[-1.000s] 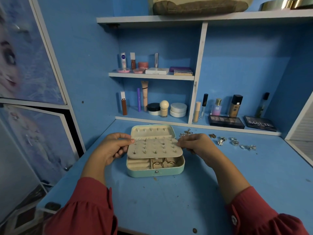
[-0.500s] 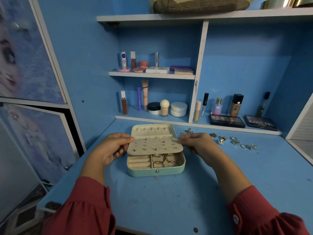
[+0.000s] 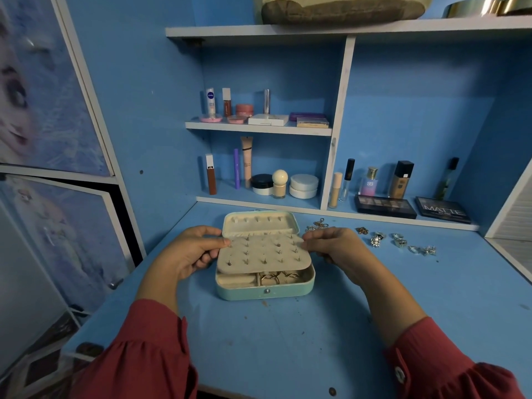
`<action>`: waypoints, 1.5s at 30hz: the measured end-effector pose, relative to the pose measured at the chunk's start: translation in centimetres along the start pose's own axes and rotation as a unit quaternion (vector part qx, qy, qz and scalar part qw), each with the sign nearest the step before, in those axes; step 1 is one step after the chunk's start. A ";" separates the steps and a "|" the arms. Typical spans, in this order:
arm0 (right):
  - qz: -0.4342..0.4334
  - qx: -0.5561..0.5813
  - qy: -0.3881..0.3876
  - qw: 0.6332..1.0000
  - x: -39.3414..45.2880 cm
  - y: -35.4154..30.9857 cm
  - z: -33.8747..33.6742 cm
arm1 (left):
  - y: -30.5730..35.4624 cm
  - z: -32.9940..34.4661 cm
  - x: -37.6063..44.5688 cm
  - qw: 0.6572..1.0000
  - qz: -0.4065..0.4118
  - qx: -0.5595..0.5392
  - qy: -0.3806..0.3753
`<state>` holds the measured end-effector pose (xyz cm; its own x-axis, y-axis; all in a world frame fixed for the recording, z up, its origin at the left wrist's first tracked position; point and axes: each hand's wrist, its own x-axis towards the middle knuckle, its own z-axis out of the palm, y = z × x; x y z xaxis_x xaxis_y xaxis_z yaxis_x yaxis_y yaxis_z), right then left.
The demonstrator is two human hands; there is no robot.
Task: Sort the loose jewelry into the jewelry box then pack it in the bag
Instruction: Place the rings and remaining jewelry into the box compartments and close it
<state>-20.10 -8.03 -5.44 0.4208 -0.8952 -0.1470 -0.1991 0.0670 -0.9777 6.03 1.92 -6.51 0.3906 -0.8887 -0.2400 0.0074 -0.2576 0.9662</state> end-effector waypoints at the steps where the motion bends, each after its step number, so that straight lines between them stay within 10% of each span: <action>1: -0.003 -0.007 0.000 1.000 0.0 0.0 0.0 | 0.0 0.0 0.0 1.000 -0.001 0.001 -0.003; 26: 0.019 -0.098 -0.039 0.994 -0.3 -0.6 -1.2 | 0.2 -0.2 -0.6 0.997 0.000 0.048 -0.054; 32: -0.090 -0.100 0.194 0.972 0.3 0.0 -3.4 | -0.1 0.2 0.7 0.995 0.039 0.023 0.093; 45: -0.058 -0.416 0.097 0.902 1.5 1.3 -2.7 | -0.6 2.5 2.1 0.955 0.139 0.181 0.188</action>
<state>-22.07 -10.46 -6.49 0.3340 -0.9409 0.0567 -0.7940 -0.3133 -0.5210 4.50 -0.76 -7.79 0.6343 -0.7608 0.1375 -0.4372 -0.2063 0.8754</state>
